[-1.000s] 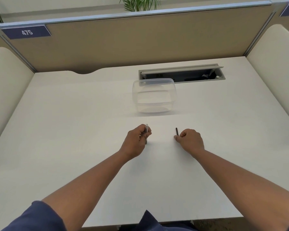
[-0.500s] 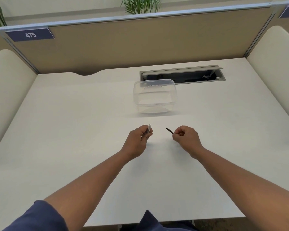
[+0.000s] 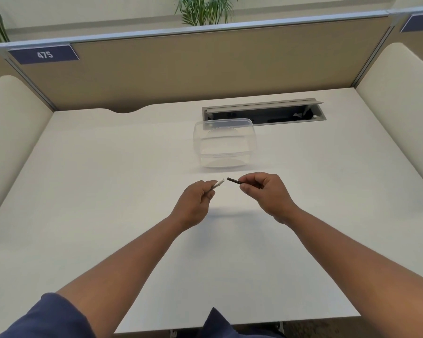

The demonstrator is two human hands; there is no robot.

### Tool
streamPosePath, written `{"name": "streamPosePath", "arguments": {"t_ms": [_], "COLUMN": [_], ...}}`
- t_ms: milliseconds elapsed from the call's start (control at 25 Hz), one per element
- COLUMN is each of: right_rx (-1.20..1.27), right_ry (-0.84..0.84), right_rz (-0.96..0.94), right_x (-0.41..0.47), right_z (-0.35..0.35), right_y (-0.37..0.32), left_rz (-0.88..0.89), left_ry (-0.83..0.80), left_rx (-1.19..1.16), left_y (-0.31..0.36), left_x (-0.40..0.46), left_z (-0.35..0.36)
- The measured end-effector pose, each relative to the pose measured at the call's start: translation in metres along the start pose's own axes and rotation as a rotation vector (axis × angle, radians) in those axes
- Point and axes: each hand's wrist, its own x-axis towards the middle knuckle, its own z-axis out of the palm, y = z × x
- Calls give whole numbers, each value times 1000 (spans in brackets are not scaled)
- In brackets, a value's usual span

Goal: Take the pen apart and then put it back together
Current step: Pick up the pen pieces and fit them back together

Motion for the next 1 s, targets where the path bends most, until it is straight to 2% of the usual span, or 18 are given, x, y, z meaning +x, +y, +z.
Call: {"name": "streamPosePath", "arguments": {"t_ms": [200,760,1000], "right_rx": [-21,-6,-180], "right_ry": [18,20,17], "right_rz": [-1,9,-31], "right_x": [-1,-2,-3], "right_z": [0,2,1], "right_y": [-2,-8,-7], "left_rz": [24,9,-15], "left_ry": [7,25,-38], "left_rx": [87,125,137], "left_y": [-1,9,11], "left_x": [3,3,0], "left_z": [-6,-9,-12]}}
